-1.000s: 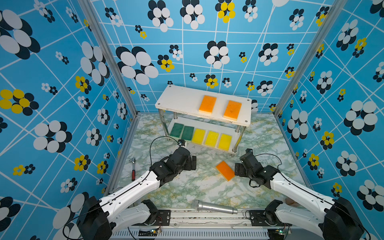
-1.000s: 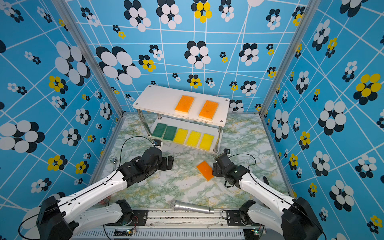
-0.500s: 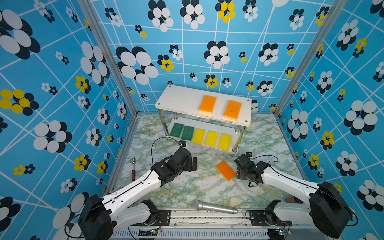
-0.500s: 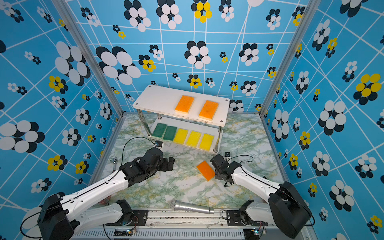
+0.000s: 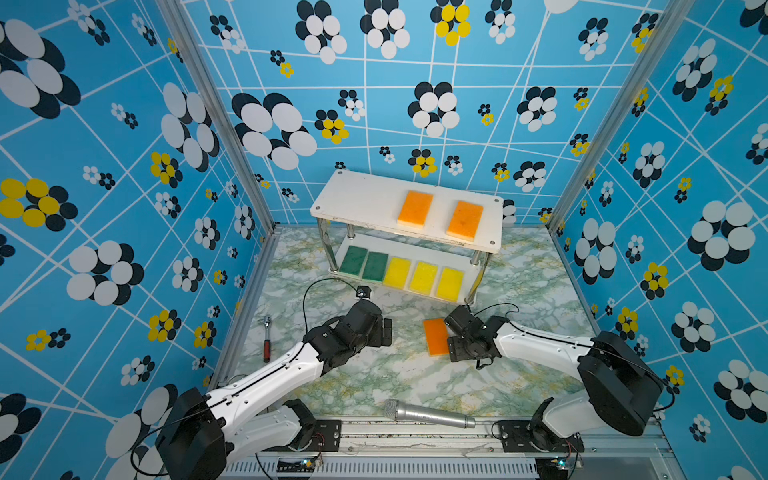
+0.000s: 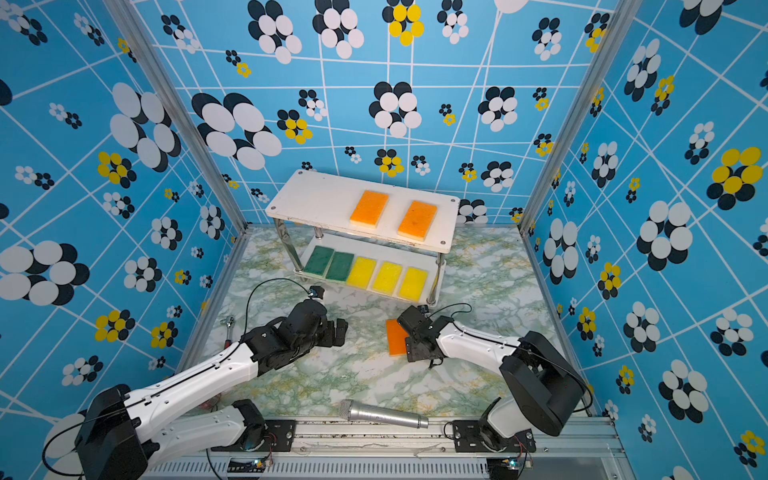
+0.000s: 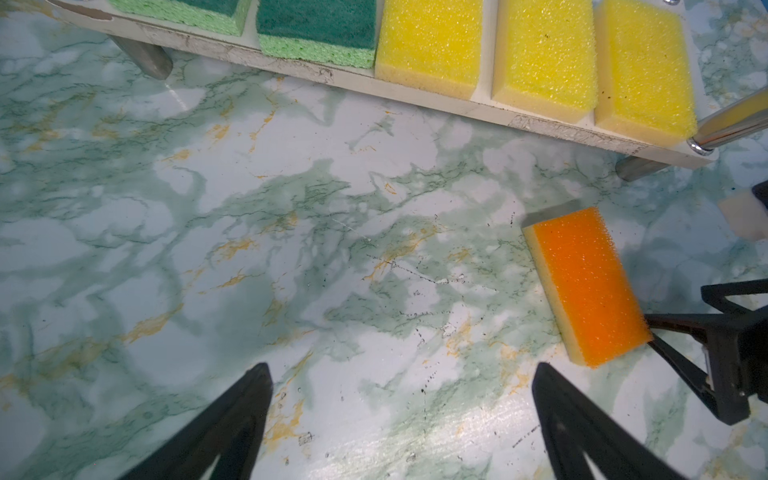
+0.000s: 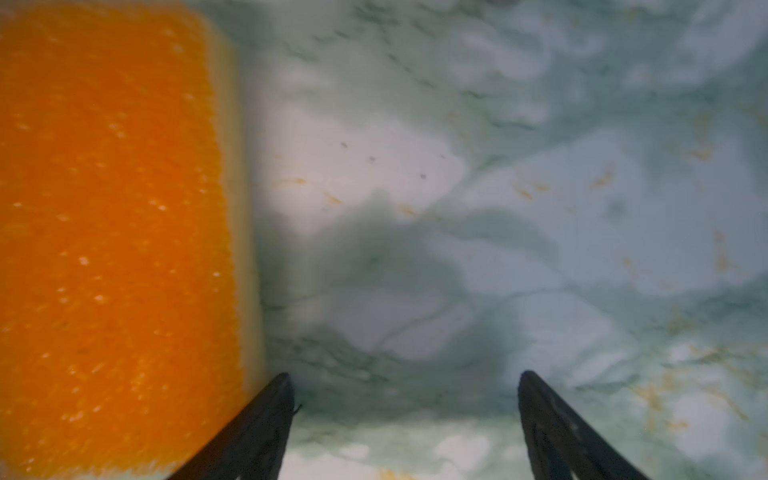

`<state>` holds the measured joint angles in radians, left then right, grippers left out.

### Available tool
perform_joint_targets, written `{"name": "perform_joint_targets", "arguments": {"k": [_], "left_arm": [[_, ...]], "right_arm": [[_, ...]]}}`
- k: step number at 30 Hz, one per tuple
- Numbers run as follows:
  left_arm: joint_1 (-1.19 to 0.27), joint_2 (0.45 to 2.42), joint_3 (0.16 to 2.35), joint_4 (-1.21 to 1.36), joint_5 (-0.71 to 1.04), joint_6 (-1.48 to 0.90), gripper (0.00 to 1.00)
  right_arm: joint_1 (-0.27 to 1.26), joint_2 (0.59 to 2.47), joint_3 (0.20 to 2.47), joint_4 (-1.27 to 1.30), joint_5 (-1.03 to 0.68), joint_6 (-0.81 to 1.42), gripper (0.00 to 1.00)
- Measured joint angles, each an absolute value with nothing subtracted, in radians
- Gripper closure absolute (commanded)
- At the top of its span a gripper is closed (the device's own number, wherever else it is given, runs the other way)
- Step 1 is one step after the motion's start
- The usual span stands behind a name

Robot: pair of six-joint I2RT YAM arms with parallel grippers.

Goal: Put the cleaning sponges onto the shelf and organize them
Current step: 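Set the orange sponge down on the table toward the left gripper, then lower the left gripper over the orange sponge and grasp it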

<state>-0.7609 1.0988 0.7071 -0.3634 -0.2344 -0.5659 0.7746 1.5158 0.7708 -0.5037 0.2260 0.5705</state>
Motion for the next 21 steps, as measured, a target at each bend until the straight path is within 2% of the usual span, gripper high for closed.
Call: {"name": "perform_joint_targets", "arguments": {"k": [11, 21], "left_arm": [[-0.761, 1.100, 0.675, -0.343, -0.230, -0.564, 0.01], [-0.763, 1.233, 0.654, -0.199, -0.078, -0.439, 0.01]], "right_arm": [[0.800, 1.567, 0.807, -0.294, -0.044, 0.485, 0.15], [0.800, 1.429, 0.749, -0.319, -0.059, 0.458, 0.12]]}}
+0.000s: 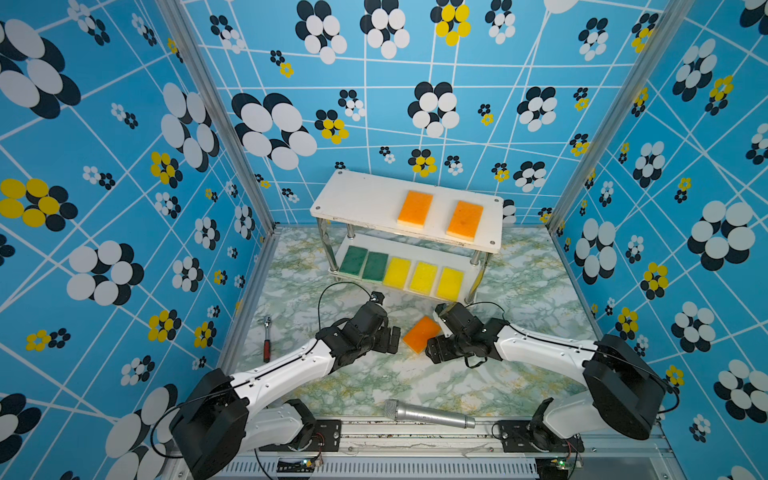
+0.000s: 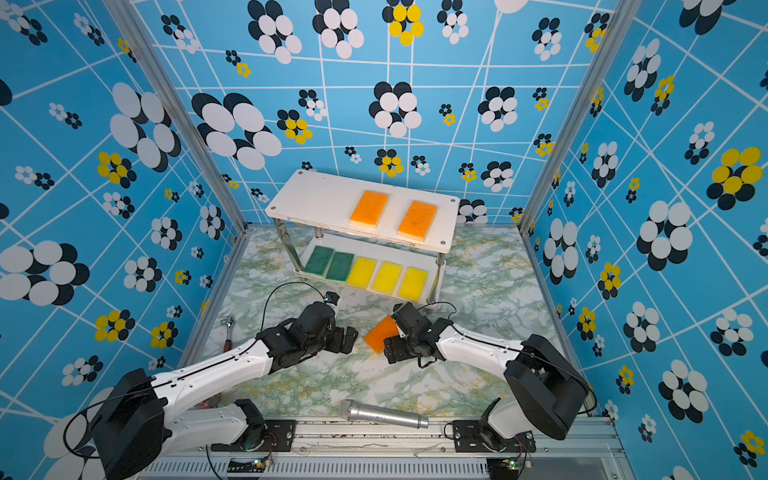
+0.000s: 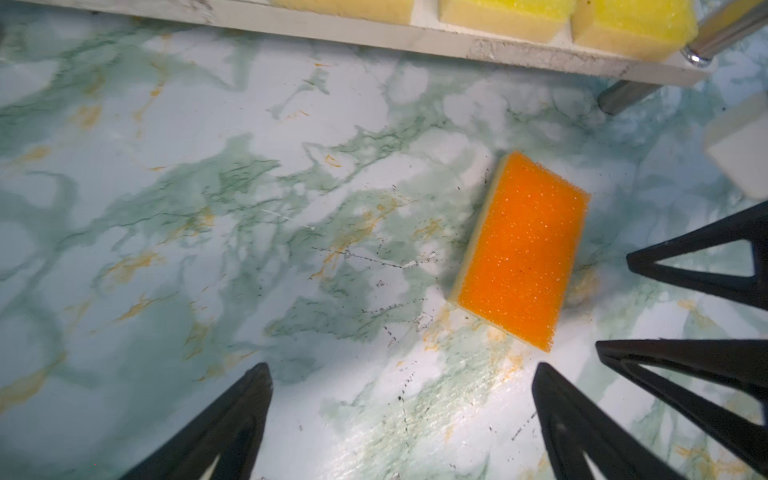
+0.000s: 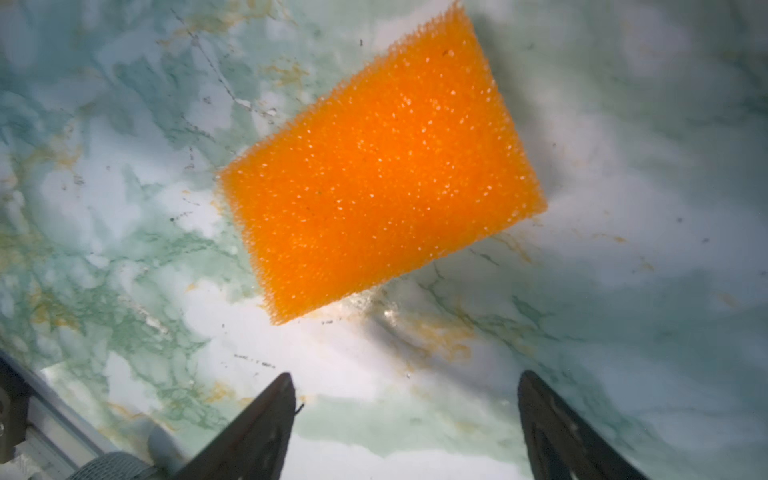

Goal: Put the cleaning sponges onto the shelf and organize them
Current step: 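Lower the left gripper over the orange sponge and grasp it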

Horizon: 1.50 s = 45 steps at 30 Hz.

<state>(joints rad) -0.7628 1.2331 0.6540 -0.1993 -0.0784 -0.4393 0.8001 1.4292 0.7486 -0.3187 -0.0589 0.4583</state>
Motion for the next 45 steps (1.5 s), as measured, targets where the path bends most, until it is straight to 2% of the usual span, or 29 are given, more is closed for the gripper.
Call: {"name": "perform_joint_targets", "arguments": {"k": [9, 15, 27, 45], "left_arm": [[-0.768, 1.293, 0.656, -0.123, -0.011, -0.335, 0.01], [-0.768, 1.356, 0.673, -0.104, 0.002, -0.289, 0.01], [-0.772, 1.430, 0.677, -0.064, 0.039, -0.192, 0.01], [-0.869, 1.600, 0.755, 0.027, 0.078, -0.073, 0.01]], "right_arm": [[0.738, 1.079, 0.680, -0.432, -0.013, 0.450, 0.09], [0.661, 0.945, 0.648, -0.485, -0.013, 0.465, 0.08], [0.631, 0.966, 0.643, -0.499, -0.012, 0.499, 0.08], [0.601, 0.933, 0.617, -0.514, 0.016, 0.524, 0.07]]}}
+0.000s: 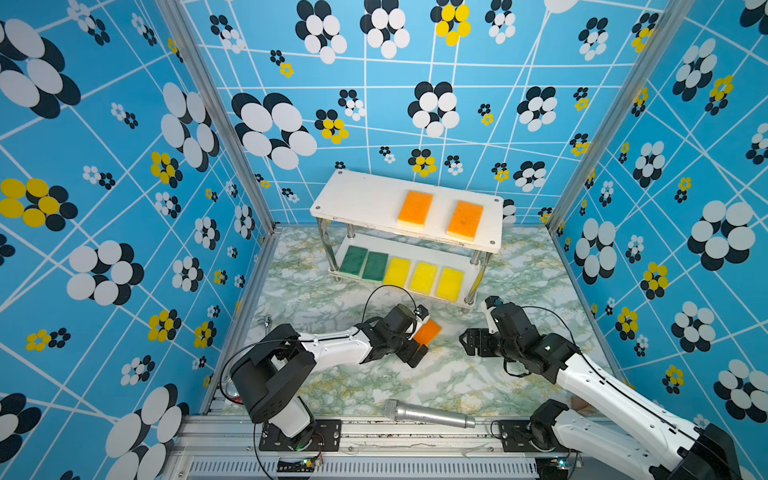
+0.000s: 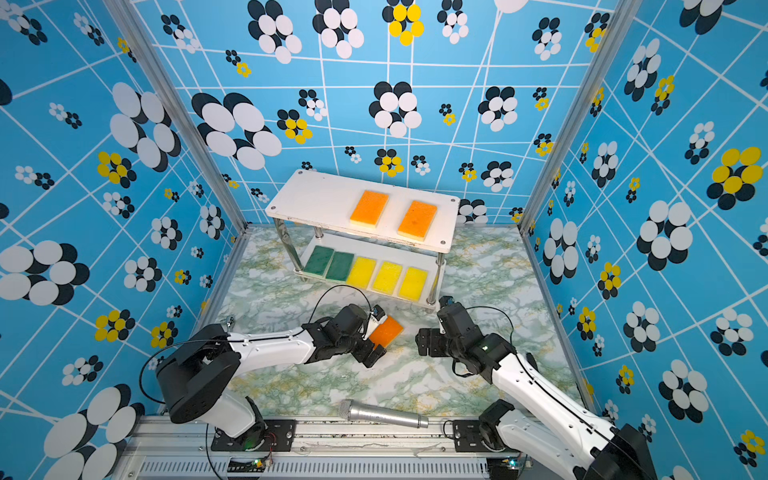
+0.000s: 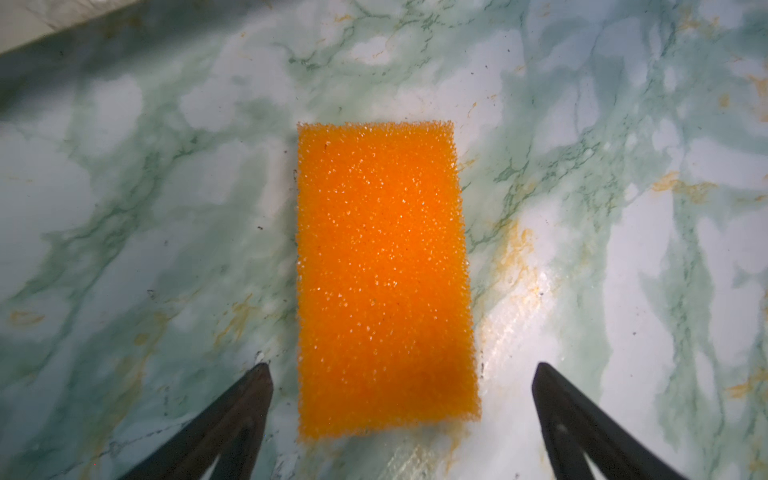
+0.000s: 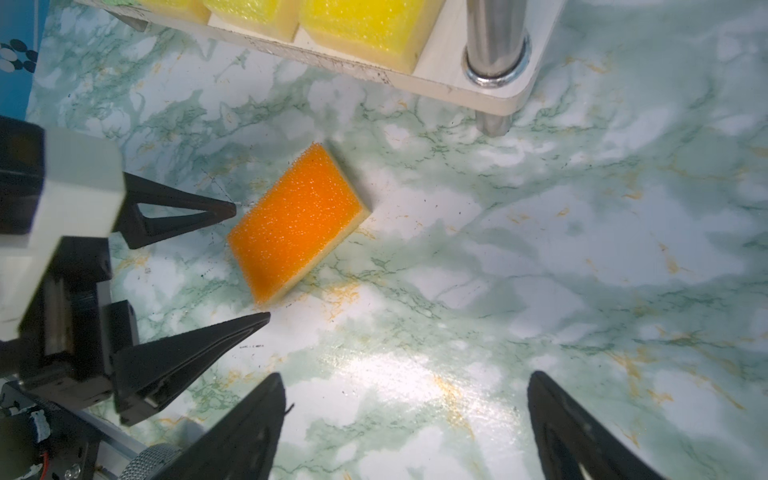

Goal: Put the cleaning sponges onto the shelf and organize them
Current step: 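Lower the left gripper over the orange sponge and grasp it, then lift the orange sponge up to the shelf top with the left gripper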

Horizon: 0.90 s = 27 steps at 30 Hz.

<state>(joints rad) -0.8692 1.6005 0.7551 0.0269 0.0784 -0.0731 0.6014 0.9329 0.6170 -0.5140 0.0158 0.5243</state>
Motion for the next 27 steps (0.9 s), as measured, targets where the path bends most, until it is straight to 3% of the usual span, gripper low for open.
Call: {"name": "perform_joint_targets", "arguments": {"k": [14, 20, 27], "left_arm": [[-0.902, 1.701, 0.812, 0.030, 0.031, -0.058, 0.00], [-0.904, 1.716, 0.825, 0.027, 0.001, -0.059, 0.18], [-0.908, 1.743, 0.860, 0.010, -0.031, -0.059, 0.30]], "right_arm": [[0.592, 0.933, 0.613, -0.514, 0.017, 0.532, 0.07], [0.591, 0.933, 0.613, -0.514, 0.017, 0.532, 0.07], [0.590, 0.939, 0.613, -0.514, 0.017, 0.532, 0.07]]}}
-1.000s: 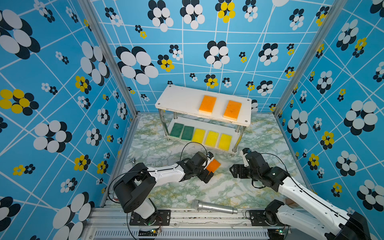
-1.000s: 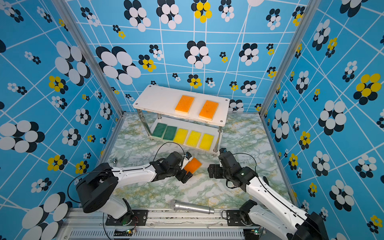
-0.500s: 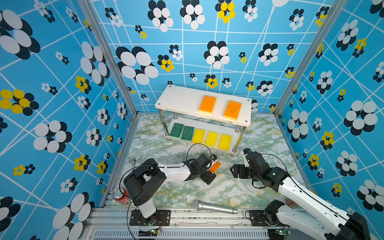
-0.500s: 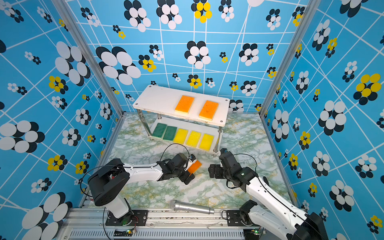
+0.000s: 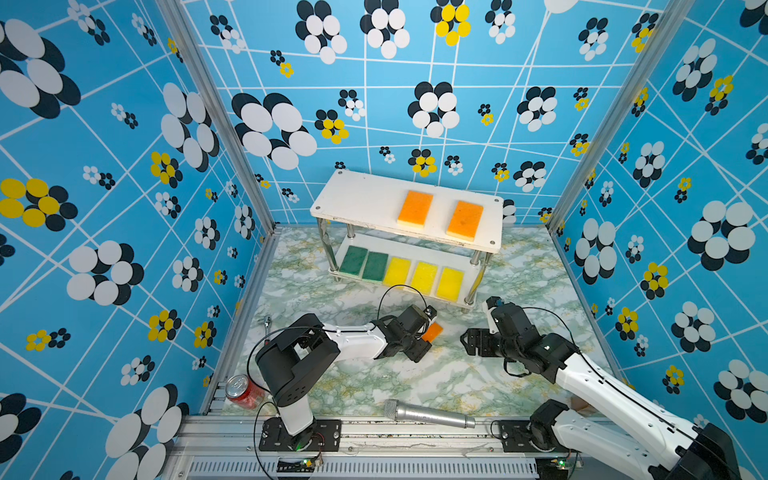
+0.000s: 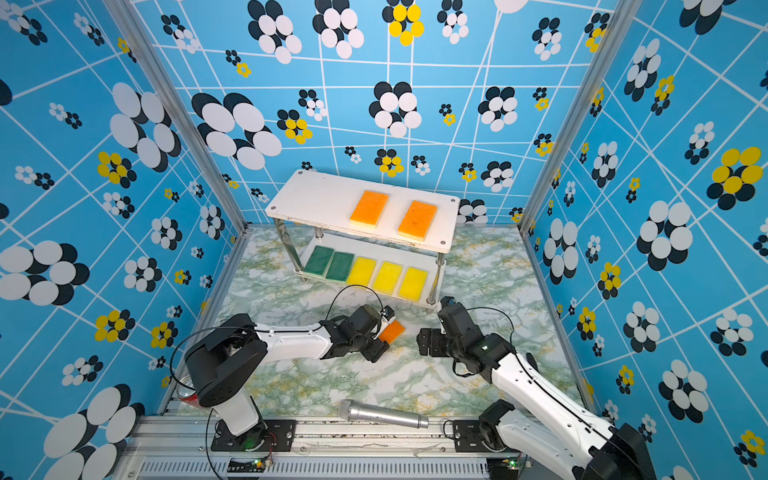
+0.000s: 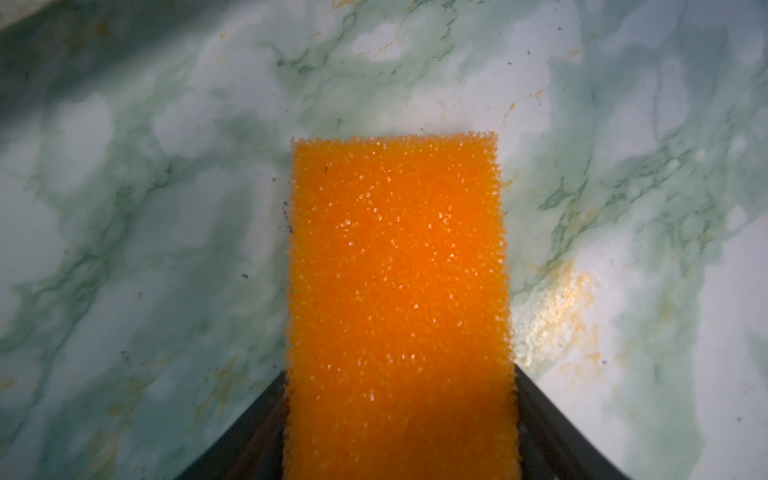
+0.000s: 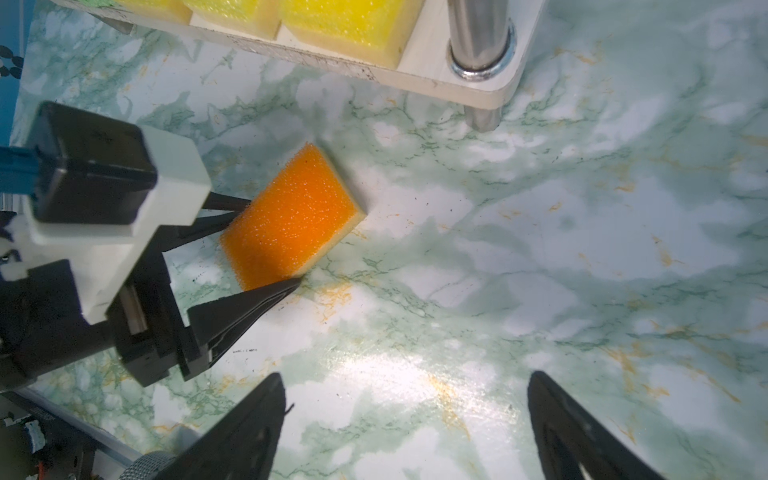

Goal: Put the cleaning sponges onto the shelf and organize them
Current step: 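Lift the orange sponge up to the shelf top with the left gripper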

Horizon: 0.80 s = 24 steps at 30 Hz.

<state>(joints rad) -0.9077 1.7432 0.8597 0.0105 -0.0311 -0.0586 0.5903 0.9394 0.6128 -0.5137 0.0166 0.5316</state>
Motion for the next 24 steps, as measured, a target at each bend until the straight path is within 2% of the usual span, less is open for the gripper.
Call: {"name": "perform_joint_targets", "arguments": {"k": [11, 19, 24], "left_arm": [[-0.919, 1.706, 0.847, -0.009, -0.062, -0.060, 0.34], [-0.918, 1.536, 0.832, -0.057, -0.068, -0.071, 0.35], [-0.917, 1.344, 0.861, -0.189, -0.081, -0.066, 0.31]], "right_arm": [[0.590, 0.940, 0.613, -0.513, 0.017, 0.531, 0.07], [0.586, 0.954, 0.604, -0.503, 0.016, 0.532, 0.07], [0.585, 0.957, 0.597, -0.490, 0.016, 0.531, 0.07]]}}
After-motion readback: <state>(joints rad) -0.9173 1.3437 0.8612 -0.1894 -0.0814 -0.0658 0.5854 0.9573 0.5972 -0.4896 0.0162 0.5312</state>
